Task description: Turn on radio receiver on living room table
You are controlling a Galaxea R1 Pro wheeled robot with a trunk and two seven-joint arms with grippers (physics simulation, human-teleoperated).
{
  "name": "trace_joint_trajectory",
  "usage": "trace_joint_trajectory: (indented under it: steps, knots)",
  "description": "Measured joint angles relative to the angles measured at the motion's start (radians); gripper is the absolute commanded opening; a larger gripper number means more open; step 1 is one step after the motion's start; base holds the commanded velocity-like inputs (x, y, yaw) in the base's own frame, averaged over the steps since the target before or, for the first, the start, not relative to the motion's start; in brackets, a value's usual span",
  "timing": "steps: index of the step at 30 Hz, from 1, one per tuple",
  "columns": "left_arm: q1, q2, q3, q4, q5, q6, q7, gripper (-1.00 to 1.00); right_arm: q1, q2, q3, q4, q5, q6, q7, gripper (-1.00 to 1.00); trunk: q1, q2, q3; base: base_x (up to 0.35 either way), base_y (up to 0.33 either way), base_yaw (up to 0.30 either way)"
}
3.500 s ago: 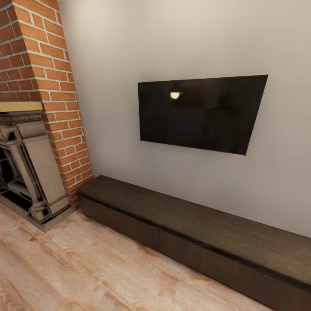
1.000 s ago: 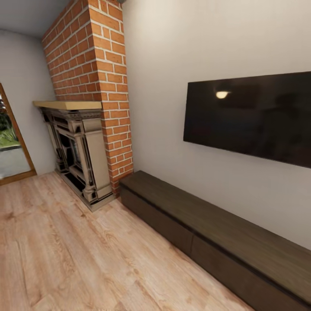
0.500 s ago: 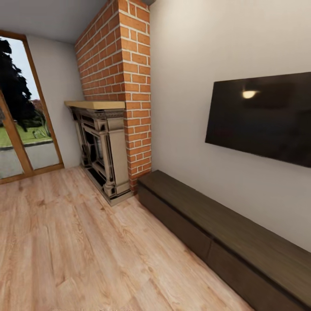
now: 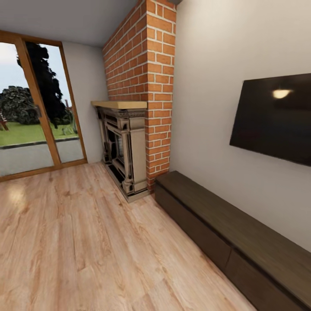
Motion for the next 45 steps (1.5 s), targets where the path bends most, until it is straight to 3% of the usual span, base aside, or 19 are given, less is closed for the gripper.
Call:
trace_joint_trajectory:
  steps: [16, 45]
  knots:
    - [0.0, 0.007, 0.001, 0.0, -0.004, 0.0, 0.0, 1.0, 0.0, 0.0, 0.0, 0.0, 0.0, 0.0, 0.0, 1.0, 0.0, 0.0, 0.0, 0.033, 0.0, 0.297]
    - [0.0, 0.008, 0.003, 0.0, -0.005, 0.0, 0.0, 1.0, 0.0, 0.0, 0.0, 0.001, -0.001, -0.002, 0.0, 1.0, 0.0, 0.0, 0.0, 0.313, 0.0, 0.297]
